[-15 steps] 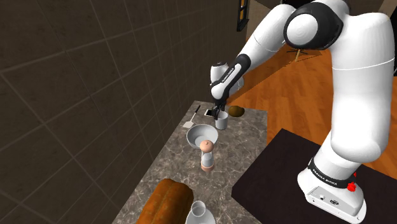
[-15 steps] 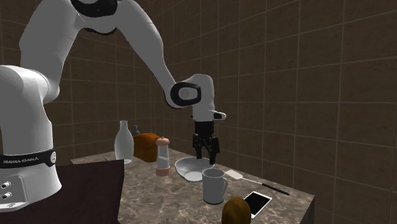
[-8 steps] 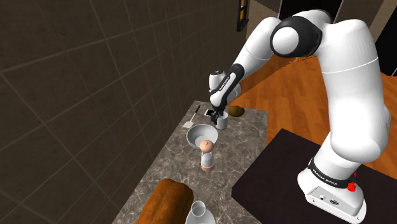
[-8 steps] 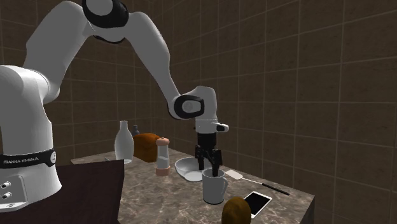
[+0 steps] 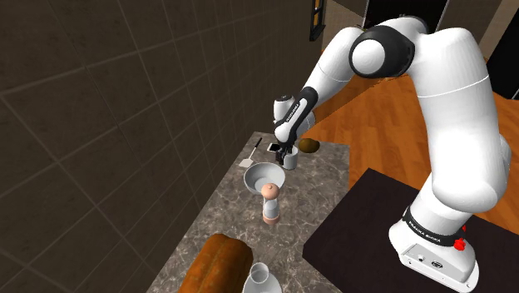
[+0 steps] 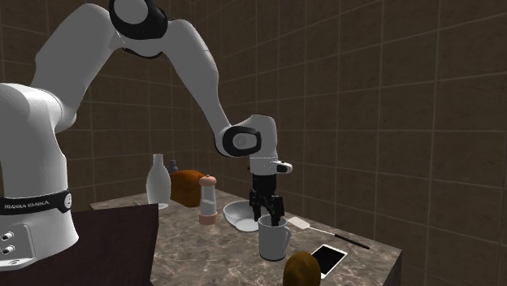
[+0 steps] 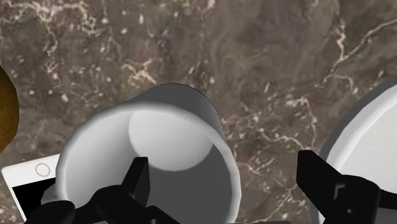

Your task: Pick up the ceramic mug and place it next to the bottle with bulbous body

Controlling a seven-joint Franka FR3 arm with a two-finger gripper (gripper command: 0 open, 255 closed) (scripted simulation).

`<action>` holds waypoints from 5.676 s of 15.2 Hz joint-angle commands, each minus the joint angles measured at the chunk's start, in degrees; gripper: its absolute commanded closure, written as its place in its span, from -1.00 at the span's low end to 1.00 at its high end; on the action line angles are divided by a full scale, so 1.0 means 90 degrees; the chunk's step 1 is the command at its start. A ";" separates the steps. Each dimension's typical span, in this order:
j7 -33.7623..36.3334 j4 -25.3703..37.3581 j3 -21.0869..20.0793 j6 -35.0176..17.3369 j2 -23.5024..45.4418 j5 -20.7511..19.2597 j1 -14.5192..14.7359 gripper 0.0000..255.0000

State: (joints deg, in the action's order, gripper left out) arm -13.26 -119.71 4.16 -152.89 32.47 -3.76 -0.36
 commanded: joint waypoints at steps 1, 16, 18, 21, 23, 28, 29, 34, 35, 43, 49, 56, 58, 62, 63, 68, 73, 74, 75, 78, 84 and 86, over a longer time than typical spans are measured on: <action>0.0000 0.0000 0.0000 0.0000 0.0000 0.0000 0.0000 -1.00; -0.0017 -0.0085 0.0008 0.0300 -0.0386 -0.0006 0.0009 1.00; -0.0024 -0.0109 0.0011 0.0426 -0.0537 -0.0008 0.0012 1.00; -0.0034 -0.0136 0.0015 0.0619 -0.0757 -0.0011 0.0017 1.00; -0.0041 -0.0147 0.0017 0.0751 -0.0900 -0.0013 0.0021 1.00; -0.0058 -0.0149 0.0023 0.1092 -0.1244 -0.0018 0.0029 1.00; -0.0061 -0.0146 0.0024 0.1162 -0.1310 -0.0019 0.0030 1.00; -0.0078 -0.0107 0.0028 0.1518 -0.1628 -0.0023 0.0038 1.00; -0.0081 -0.0095 0.0029 0.1591 -0.1689 -0.0024 0.0039 1.00; -0.0109 0.0051 0.0032 0.2185 -0.2139 -0.0028 0.0050 1.00; -0.0131 0.0218 0.0032 0.2645 -0.2432 -0.0029 0.0057 1.00; -0.0157 0.0476 0.0031 0.3192 -0.2723 -0.0029 0.0065 1.00; -0.0165 0.0562 0.0030 0.3351 -0.2795 -0.0028 0.0067 1.00; -0.0181 0.0751 0.0029 0.3669 -0.2925 -0.0027 0.0070 1.00; -0.0185 0.0802 0.0028 0.3750 -0.2955 -0.0026 0.0071 1.00; -0.0206 0.1077 0.0026 0.4153 -0.3084 -0.0023 0.0076 1.00; -0.0225 0.1357 0.0024 0.4524 -0.3176 -0.0020 0.0079 1.00; -0.0096 0.1165 -0.0031 0.4495 -0.3331 -0.0038 0.0145 1.00; 0.0034 0.0979 -0.0089 0.4470 -0.3483 -0.0053 0.0210 1.00; 0.0429 0.0471 -0.0280 0.4418 -0.3912 -0.0076 0.0401 1.00; 0.1236 -0.0339 -0.0729 0.4397 -0.4644 -0.0023 0.0780 1.00; 0.1509 -0.0550 -0.0897 0.4408 -0.4850 0.0023 0.0907 1.00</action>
State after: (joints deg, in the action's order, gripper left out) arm -1.02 -123.27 -3.17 -112.88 -10.20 -3.73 7.23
